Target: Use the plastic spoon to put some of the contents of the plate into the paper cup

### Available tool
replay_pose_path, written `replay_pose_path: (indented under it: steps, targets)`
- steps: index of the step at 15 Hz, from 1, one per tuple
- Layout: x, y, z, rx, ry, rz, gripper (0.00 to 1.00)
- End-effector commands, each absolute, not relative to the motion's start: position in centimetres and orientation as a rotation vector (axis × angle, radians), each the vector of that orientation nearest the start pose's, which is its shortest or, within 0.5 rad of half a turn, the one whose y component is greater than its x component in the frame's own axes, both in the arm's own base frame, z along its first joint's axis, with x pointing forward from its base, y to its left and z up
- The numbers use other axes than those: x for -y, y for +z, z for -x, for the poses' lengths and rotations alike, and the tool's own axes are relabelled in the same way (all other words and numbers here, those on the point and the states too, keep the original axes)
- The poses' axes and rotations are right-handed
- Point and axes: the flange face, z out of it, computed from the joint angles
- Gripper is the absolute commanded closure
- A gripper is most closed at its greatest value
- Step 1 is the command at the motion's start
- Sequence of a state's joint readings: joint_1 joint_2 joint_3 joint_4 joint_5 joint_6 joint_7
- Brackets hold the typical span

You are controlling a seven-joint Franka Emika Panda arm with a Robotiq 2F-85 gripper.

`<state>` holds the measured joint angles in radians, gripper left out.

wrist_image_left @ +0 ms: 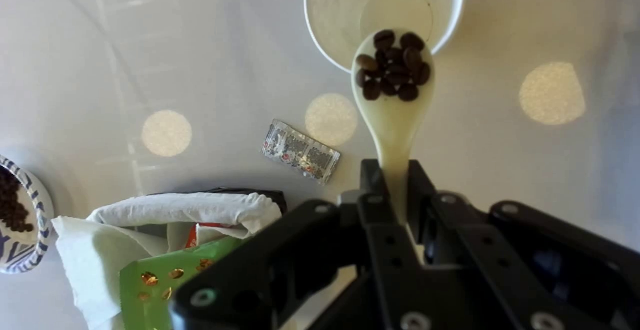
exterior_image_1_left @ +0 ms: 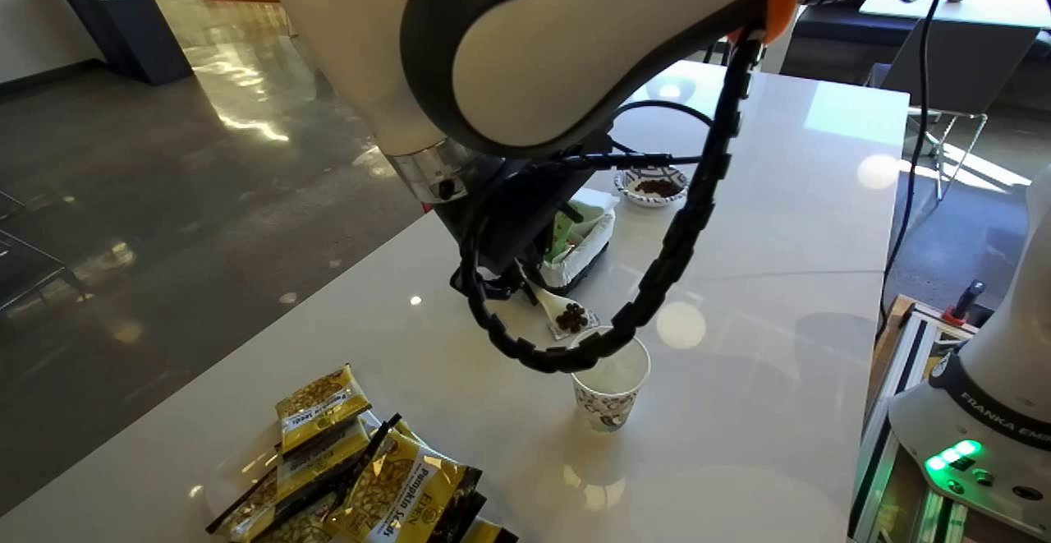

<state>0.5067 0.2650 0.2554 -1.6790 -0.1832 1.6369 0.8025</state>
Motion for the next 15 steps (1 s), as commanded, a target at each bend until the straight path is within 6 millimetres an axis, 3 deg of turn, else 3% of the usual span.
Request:
replay_pose_path:
  steps: [1,2,11,15]
  targets:
    - [-39.4,43.1,-45.6,0.001,0.228,3.423,0.86]
    - [-39.4,43.1,-45.6,0.001,0.227,3.423,0.96]
    - [-40.3,41.9,-42.8,0.211,0.142,3.477,0.96]
    - [-39.7,41.5,-41.9,0.26,0.075,3.408,0.96]
